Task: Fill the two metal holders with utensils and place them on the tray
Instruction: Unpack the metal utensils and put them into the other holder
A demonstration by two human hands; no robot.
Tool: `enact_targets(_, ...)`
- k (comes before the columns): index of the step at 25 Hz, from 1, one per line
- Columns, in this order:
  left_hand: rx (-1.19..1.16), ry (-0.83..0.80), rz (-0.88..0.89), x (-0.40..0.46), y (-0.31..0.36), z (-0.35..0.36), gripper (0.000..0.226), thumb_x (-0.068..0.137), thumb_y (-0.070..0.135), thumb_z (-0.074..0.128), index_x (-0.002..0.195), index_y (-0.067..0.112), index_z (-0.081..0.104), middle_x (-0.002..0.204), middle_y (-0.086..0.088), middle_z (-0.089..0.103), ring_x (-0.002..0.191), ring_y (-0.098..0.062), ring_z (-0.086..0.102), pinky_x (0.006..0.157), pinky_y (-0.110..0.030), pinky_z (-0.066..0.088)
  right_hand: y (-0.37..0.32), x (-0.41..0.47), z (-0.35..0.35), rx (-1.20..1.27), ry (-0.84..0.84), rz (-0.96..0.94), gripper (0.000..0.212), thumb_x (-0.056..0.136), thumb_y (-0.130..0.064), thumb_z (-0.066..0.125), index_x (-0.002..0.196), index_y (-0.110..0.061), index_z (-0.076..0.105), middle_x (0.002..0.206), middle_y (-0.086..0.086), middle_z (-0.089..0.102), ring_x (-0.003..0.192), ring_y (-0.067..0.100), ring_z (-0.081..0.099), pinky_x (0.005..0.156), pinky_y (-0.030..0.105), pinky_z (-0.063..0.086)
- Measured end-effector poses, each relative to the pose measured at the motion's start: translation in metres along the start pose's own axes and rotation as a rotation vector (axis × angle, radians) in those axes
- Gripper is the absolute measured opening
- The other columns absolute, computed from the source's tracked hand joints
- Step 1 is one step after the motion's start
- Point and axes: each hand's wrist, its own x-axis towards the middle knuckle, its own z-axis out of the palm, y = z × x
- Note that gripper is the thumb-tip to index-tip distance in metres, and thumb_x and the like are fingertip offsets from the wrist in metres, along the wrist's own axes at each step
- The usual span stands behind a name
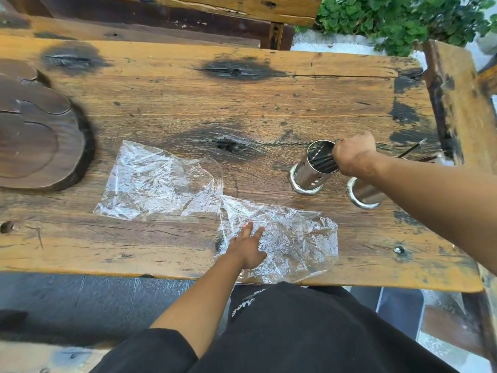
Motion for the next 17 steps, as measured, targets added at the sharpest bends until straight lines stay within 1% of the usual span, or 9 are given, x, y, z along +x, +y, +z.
enact_targets(2, 0.002, 0.000, 0.005, 0.000, 0.000, 0.000, 0.085, 0.097, 0.037, 0.055, 0.164, 0.032, 0.003, 0.172, -0.004, -0.016, 0.160, -0.030, -0.005, 0.127, -0.056, 0.008, 0.000, -0.004, 0.006, -0.052, 0.018, -0.002, 0.049, 0.096, -0.028, 0.058, 0.142, -0.012, 0.049, 0.128, 0.012, 0.063, 0.124, 0.031, 0.055, 0.116, 0.050, 0.032)
enact_targets(4, 0.010, 0.010, 0.007, 0.000, 0.001, 0.000, 0.085, 0.097, 0.036, 0.055, 0.165, 0.031, 0.004, 0.172, -0.005, -0.013, 0.159, -0.031, -0.006, 0.126, -0.057, 0.009, -0.006, -0.013, 0.011, -0.111, 0.067, -0.032, 0.079, 0.095, -0.029, 0.058, 0.159, -0.009, 0.017, 0.157, 0.022, 0.036, 0.149, 0.041, 0.026, 0.122, 0.062, 0.008)
enact_targets(5, 0.022, 0.022, 0.006, 0.001, 0.002, 0.000, 0.084, 0.097, 0.036, 0.055, 0.165, 0.030, 0.006, 0.172, -0.006, -0.011, 0.159, -0.031, -0.005, 0.126, -0.057, 0.010, -0.013, -0.020, 0.013, -0.091, 0.124, -0.065, 0.084, 0.094, -0.030, 0.058, 0.161, -0.011, 0.011, 0.162, 0.022, 0.026, 0.152, 0.043, 0.016, 0.122, 0.064, 0.003)
enact_targets(7, 0.055, 0.065, 0.007, 0.002, 0.004, 0.000, 0.081, 0.095, 0.035, 0.055, 0.164, 0.030, 0.011, 0.172, -0.008, -0.004, 0.159, -0.032, 0.000, 0.125, -0.057, 0.015, -0.035, -0.038, 0.020, 0.096, 0.324, -0.172, 0.073, 0.091, -0.031, 0.059, 0.155, -0.011, 0.031, 0.160, 0.023, 0.029, 0.152, 0.042, 0.016, 0.123, 0.062, 0.007)
enact_targets(9, 0.064, 0.124, 0.007, 0.005, 0.006, 0.002, 0.078, 0.093, 0.032, 0.056, 0.162, 0.030, 0.019, 0.169, -0.010, 0.007, 0.156, -0.033, 0.009, 0.122, -0.057, 0.024, -0.065, -0.058, 0.033, 0.286, 0.493, -0.326, 0.053, 0.088, -0.028, 0.058, 0.137, -0.008, 0.054, 0.149, 0.026, 0.043, 0.145, 0.040, 0.033, 0.122, 0.058, 0.019)
enact_targets(10, 0.049, 0.149, 0.004, 0.005, 0.006, 0.003, 0.076, 0.093, 0.031, 0.056, 0.161, 0.029, 0.022, 0.167, -0.010, 0.012, 0.154, -0.034, 0.012, 0.120, -0.056, 0.027, -0.082, -0.067, 0.043, 0.341, 0.521, -0.398, 0.046, 0.087, -0.027, 0.058, 0.129, -0.008, 0.059, 0.142, 0.025, 0.049, 0.138, 0.038, 0.041, 0.120, 0.056, 0.026)
enact_targets(12, -0.018, 0.191, 0.003, 0.006, 0.006, 0.004, 0.073, 0.094, 0.030, 0.057, 0.160, 0.026, 0.026, 0.163, -0.012, 0.019, 0.152, -0.033, 0.017, 0.118, -0.055, 0.030, -0.116, -0.084, 0.060, 0.426, 0.421, -0.481, 0.040, 0.086, -0.029, 0.060, 0.123, -0.011, 0.062, 0.133, 0.019, 0.053, 0.127, 0.033, 0.048, 0.114, 0.051, 0.037)
enact_targets(14, -0.102, 0.245, 0.015, 0.006, 0.002, 0.004, 0.068, 0.095, 0.026, 0.058, 0.158, 0.020, 0.032, 0.159, -0.011, 0.028, 0.149, -0.032, 0.025, 0.117, -0.052, 0.035, -0.147, -0.092, 0.078, 0.481, 0.184, -0.473, 0.049, 0.090, -0.038, 0.060, 0.134, -0.016, 0.053, 0.140, 0.016, 0.044, 0.130, 0.033, 0.044, 0.109, 0.052, 0.041)
enact_targets(17, -0.260, 0.381, 0.083, -0.001, -0.012, -0.006, 0.049, 0.098, 0.011, 0.053, 0.147, 0.010, 0.051, 0.142, -0.009, 0.049, 0.132, -0.028, 0.050, 0.110, -0.043, 0.045, -0.175, -0.091, 0.103, 0.493, -0.085, -0.372, 0.079, 0.090, -0.061, 0.057, 0.155, -0.028, 0.024, 0.161, 0.018, 0.019, 0.148, 0.045, 0.018, 0.116, 0.065, 0.025)
